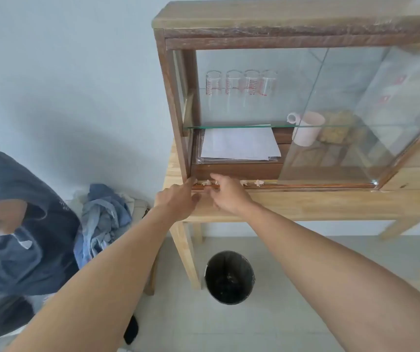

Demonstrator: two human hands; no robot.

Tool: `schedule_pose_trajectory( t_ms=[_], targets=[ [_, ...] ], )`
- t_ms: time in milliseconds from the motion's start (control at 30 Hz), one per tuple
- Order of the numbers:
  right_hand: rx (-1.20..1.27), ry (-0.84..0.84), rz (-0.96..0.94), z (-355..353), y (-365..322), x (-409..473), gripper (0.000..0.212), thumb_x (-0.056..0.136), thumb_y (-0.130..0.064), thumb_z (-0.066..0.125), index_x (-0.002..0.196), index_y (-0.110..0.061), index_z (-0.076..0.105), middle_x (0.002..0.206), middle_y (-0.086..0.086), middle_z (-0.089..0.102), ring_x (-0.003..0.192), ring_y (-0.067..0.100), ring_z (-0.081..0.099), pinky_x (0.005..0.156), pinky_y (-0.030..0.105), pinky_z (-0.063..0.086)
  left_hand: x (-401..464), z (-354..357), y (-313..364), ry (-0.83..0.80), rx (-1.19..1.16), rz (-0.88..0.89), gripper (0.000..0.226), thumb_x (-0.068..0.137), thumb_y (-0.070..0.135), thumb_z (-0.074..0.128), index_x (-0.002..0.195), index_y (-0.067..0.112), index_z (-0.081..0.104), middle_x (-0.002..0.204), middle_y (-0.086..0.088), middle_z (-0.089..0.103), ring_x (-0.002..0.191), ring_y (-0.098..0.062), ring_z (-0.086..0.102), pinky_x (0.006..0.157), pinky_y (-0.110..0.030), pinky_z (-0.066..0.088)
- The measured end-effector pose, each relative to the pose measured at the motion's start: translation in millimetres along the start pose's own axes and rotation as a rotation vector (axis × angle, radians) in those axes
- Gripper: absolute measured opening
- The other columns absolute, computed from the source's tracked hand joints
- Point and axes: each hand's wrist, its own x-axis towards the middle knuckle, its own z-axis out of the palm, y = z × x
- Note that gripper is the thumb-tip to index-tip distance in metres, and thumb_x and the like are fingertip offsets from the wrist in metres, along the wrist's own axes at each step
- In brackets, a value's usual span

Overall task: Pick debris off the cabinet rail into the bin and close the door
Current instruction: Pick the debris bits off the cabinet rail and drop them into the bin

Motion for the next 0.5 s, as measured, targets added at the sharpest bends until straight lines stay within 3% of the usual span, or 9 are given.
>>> schedule_pose_trajectory(
  t_ms=[100,200,333,500],
  targets=[
    [0.0,0.03,0.005,5,3,8,0.054,0.107,-0.037,0.061,0.159,-0.024,0.054,0.067,-0.002,0.076,0.08,0.02,0.081,0.092,0.036,0.061,8,6,0,0.079,0.002,-0.003,0.048,0.106,0.049,0.035,0.153,0.039,0.038,0.117,-0.015,0.07,0.101,-0.041,0.067,0.075,-0.043,0.046],
    [0.029,0.068,0.016,7,7,11,0.042,0.107,-0.034,0.062,0.149,-0.027,0.066,0.059,-0.006,0.072,0.066,0.017,0.078,0.073,0.029,0.058,11,8,2,0.12,-0.021,-0.031,0.04,0.106,0.04,0.035,0.141,0.04,0.053,0.109,-0.013,0.071,0.094,-0.041,0.066,0.073,-0.042,0.05],
    [0.061,0.106,0.013,8,13,14,0.032,0.106,-0.03,0.065,0.136,-0.028,0.076,0.052,-0.005,0.071,0.05,0.007,0.069,0.055,0.022,0.049,14,10,-3,0.211,-0.011,-0.027,0.029,0.105,0.037,0.046,0.122,0.038,0.07,0.096,-0.01,0.072,0.087,-0.04,0.066,0.066,-0.038,0.044],
    [0.142,0.162,0.027,13,16,13,0.022,0.104,-0.03,0.068,0.12,-0.028,0.084,0.05,-0.003,0.07,0.037,-0.001,0.059,0.057,0.026,0.054,13,11,-4,0.29,-0.08,-0.062,0.026,0.104,0.04,0.053,0.112,0.038,0.078,0.093,-0.01,0.074,0.087,-0.04,0.065,0.067,-0.038,0.046]
  ],
)
